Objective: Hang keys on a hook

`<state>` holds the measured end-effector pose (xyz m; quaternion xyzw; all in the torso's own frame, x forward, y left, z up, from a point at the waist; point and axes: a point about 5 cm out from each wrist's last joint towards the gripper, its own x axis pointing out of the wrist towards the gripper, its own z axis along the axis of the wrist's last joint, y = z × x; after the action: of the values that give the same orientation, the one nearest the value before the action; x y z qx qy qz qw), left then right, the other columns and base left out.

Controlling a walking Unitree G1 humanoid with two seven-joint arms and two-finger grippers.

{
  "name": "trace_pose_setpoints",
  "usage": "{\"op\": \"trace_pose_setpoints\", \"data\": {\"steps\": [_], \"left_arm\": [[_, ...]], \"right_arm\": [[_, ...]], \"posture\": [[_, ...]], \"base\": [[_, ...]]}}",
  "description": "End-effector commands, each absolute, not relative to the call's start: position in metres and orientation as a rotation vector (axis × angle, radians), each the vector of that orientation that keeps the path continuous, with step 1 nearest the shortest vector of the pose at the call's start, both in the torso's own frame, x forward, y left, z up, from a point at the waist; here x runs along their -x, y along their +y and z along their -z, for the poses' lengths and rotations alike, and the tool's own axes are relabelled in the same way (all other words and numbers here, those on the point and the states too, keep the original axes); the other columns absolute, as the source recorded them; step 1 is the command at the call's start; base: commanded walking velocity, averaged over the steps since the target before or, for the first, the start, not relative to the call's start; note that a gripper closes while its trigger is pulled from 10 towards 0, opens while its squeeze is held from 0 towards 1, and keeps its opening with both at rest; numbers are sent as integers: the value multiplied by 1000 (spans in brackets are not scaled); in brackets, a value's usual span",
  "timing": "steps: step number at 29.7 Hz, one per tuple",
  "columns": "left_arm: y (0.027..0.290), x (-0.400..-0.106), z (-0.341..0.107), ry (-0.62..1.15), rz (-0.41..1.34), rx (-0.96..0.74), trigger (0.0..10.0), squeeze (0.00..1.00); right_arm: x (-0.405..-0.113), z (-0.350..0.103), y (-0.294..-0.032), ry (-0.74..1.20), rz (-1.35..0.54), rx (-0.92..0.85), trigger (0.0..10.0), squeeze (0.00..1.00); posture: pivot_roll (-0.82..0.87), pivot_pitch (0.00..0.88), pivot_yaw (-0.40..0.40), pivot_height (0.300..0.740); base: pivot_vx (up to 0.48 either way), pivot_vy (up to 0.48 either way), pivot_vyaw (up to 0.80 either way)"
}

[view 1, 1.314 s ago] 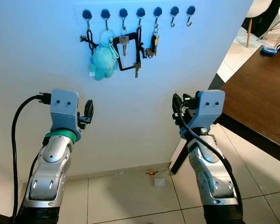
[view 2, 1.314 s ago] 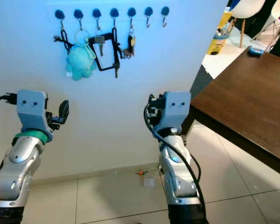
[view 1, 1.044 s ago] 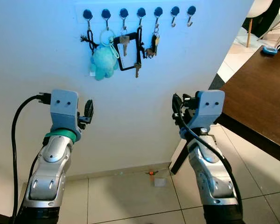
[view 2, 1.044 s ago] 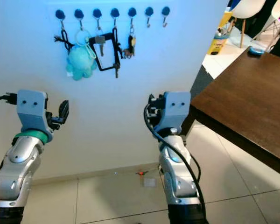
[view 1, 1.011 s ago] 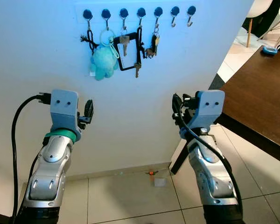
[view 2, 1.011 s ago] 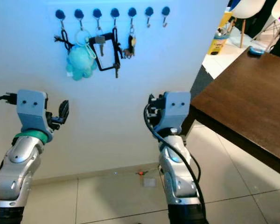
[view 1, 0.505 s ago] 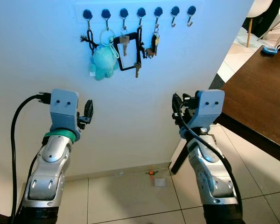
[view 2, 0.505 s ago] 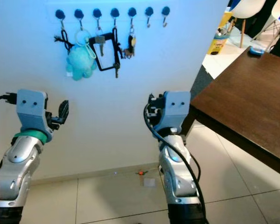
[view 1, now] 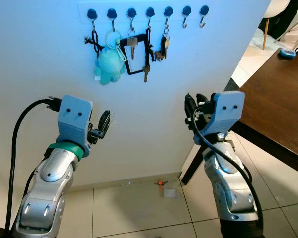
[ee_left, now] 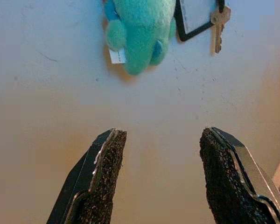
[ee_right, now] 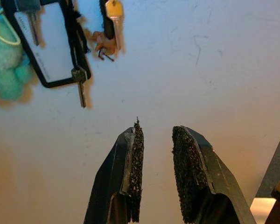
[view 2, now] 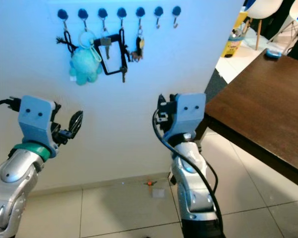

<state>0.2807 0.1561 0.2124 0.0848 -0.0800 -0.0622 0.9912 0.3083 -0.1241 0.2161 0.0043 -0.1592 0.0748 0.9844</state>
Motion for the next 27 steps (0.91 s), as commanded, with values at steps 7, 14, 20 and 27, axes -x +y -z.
{"op": "trace_pose_setpoints", "data": {"steps": [7,14,20,27], "left_arm": [[151,-284,-214,-138,111,-133,10000,0],[149,-283,-215,-133,109,-115,10000,0],[148,-284,-214,-130,106,-109,10000,0],[142,-284,-213,-113,124,-59,10000,0]], "right_arm": [[-310,-211,-125,-272,-144,-74,10000,0],[-310,-211,-125,-268,-148,-75,10000,0],[-310,-210,-124,-267,-152,-71,10000,0],[-310,-210,-123,-263,-156,-73,10000,0]], "posture": [[-73,79,65,740],[-74,76,64,740],[-72,70,64,740],[-74,68,67,740]], "base": [[0,0,-229],[0,0,-800],[0,0,-800],[0,0,-800]]}}
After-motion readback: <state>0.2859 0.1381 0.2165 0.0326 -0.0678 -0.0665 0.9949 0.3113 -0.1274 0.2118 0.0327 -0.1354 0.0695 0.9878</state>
